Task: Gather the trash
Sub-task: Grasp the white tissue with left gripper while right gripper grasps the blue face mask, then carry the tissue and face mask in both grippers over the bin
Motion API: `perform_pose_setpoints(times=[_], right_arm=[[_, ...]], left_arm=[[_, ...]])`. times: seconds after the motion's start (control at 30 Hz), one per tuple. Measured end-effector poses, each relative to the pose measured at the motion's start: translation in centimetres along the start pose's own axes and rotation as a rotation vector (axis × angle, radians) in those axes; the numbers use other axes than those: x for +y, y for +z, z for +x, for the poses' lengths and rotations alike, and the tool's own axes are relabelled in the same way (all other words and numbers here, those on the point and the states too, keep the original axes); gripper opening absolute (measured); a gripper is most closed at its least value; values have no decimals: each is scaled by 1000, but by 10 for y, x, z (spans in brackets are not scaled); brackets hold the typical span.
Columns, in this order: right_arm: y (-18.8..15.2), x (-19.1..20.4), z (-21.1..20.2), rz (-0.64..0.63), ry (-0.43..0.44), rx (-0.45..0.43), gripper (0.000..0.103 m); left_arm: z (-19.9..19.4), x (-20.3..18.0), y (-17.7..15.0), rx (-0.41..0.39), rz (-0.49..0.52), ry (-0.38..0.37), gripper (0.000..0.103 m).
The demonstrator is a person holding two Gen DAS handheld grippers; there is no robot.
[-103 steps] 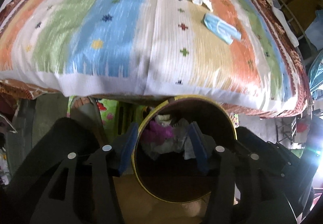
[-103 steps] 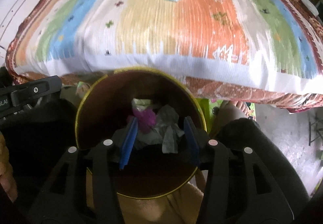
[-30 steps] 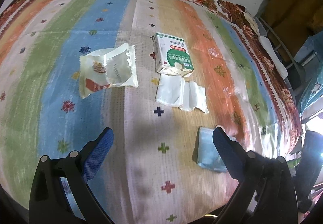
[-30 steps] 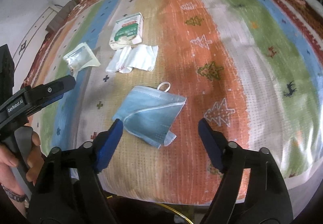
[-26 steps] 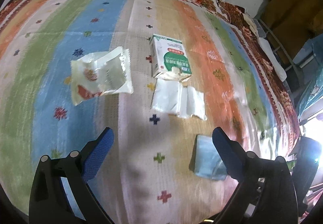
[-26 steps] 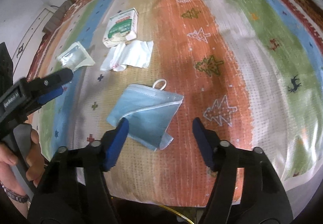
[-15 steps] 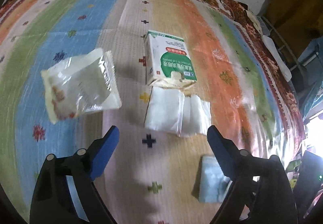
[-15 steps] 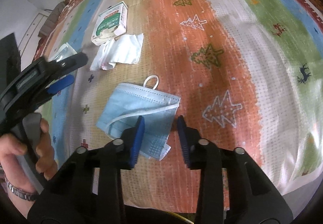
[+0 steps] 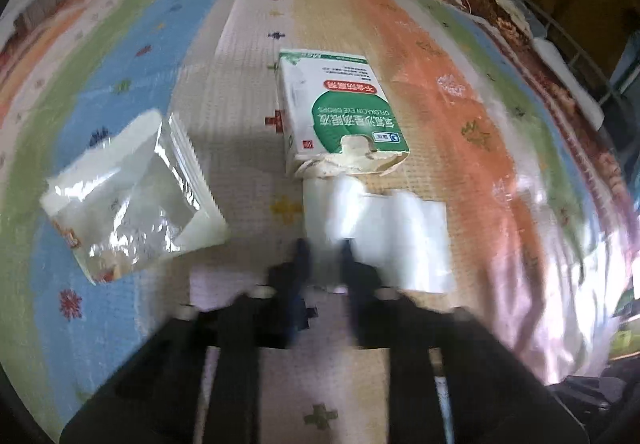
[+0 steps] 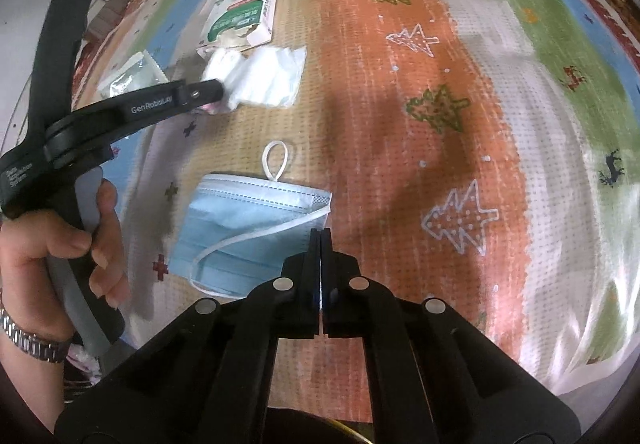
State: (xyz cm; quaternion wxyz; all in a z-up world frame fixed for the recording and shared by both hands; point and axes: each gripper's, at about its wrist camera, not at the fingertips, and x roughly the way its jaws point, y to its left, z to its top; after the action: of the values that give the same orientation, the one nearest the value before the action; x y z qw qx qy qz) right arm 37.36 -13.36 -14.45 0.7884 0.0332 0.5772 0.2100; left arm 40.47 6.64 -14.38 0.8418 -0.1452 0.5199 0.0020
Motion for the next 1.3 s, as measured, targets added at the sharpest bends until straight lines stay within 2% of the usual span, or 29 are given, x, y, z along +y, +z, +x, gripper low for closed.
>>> perform_pose_setpoints(times=[0.23, 0.63, 1.0, 1.3], right_arm=[[-2, -4, -19, 0, 36, -26, 0], [-13, 20, -66, -43, 114, -88, 0], [-36, 46, -104, -145, 76, -148, 0], [-55, 59, -133, -195, 82, -192, 0]], left_arm=[[-34, 7, -4, -14, -27, -12, 7], [-113, 3, -14, -55, -23, -19, 7], [-163, 5, -46, -76, -25, -54, 6], [-194, 10, -73, -80, -70, -94, 6]])
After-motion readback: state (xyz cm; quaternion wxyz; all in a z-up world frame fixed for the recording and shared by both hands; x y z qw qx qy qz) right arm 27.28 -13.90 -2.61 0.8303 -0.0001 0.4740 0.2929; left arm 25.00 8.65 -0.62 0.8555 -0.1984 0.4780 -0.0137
